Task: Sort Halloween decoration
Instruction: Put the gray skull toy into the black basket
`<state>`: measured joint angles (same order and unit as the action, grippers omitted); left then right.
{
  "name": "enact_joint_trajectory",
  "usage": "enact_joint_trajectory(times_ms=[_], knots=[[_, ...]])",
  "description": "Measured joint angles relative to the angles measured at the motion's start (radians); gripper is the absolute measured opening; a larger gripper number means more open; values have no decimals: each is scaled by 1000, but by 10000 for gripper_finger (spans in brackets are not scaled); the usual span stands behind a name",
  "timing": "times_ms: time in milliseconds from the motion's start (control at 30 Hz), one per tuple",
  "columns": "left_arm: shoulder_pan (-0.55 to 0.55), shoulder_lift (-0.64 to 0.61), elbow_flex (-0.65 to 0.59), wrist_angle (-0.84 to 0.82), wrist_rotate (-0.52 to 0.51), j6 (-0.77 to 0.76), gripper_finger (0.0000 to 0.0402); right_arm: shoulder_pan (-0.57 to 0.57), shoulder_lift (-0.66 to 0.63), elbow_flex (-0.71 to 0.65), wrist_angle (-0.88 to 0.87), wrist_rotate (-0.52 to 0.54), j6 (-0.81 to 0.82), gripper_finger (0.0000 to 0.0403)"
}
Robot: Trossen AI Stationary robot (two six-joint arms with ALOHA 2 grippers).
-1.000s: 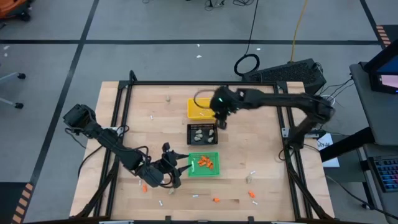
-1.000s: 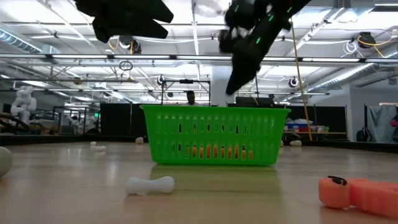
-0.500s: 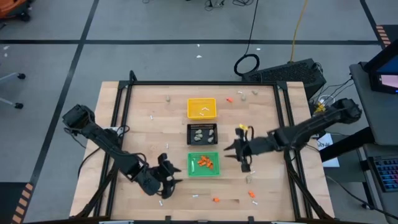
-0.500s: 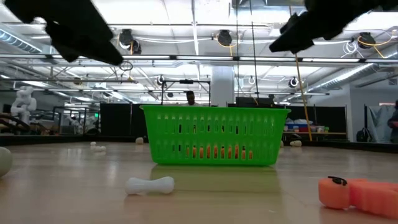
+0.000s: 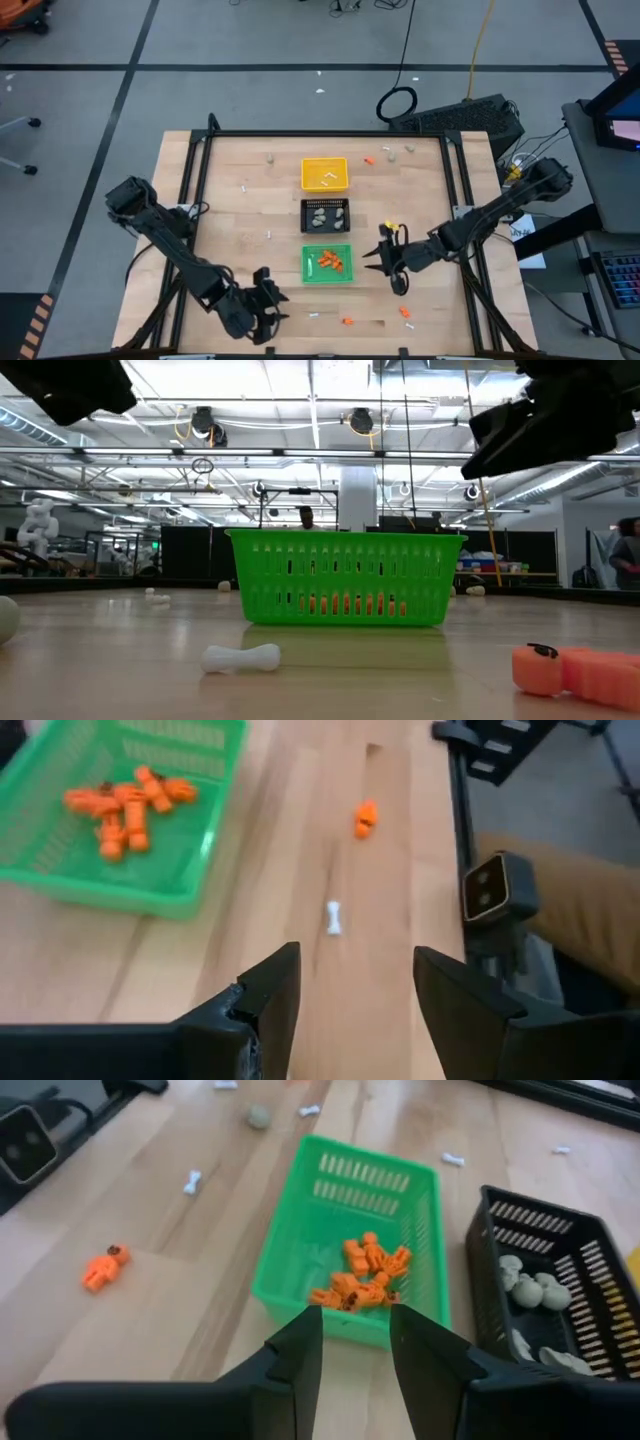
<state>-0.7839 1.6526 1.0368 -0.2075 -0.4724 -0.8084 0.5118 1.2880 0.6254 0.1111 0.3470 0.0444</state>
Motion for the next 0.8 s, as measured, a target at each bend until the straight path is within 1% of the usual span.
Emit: enact_joint_trajectory(times_ms=[133, 233, 467, 633, 800], knots=[[-1, 71, 55, -26, 5, -18, 201, 14, 22, 0, 24, -2, -13, 105], [-5, 112, 63, -30, -96, -101, 213, 15, 33, 1, 38, -2, -20, 105], [-36, 185, 64, -51, -85, -152, 258, 14, 32, 0, 42, -3, -14, 105], [-73, 192, 64, -89, -83, -156, 295, 14, 32, 0, 42, -3, -12, 105], [-104, 192, 63, -98, -101, -157, 301, 14, 32, 0, 42, -3, -12, 105]])
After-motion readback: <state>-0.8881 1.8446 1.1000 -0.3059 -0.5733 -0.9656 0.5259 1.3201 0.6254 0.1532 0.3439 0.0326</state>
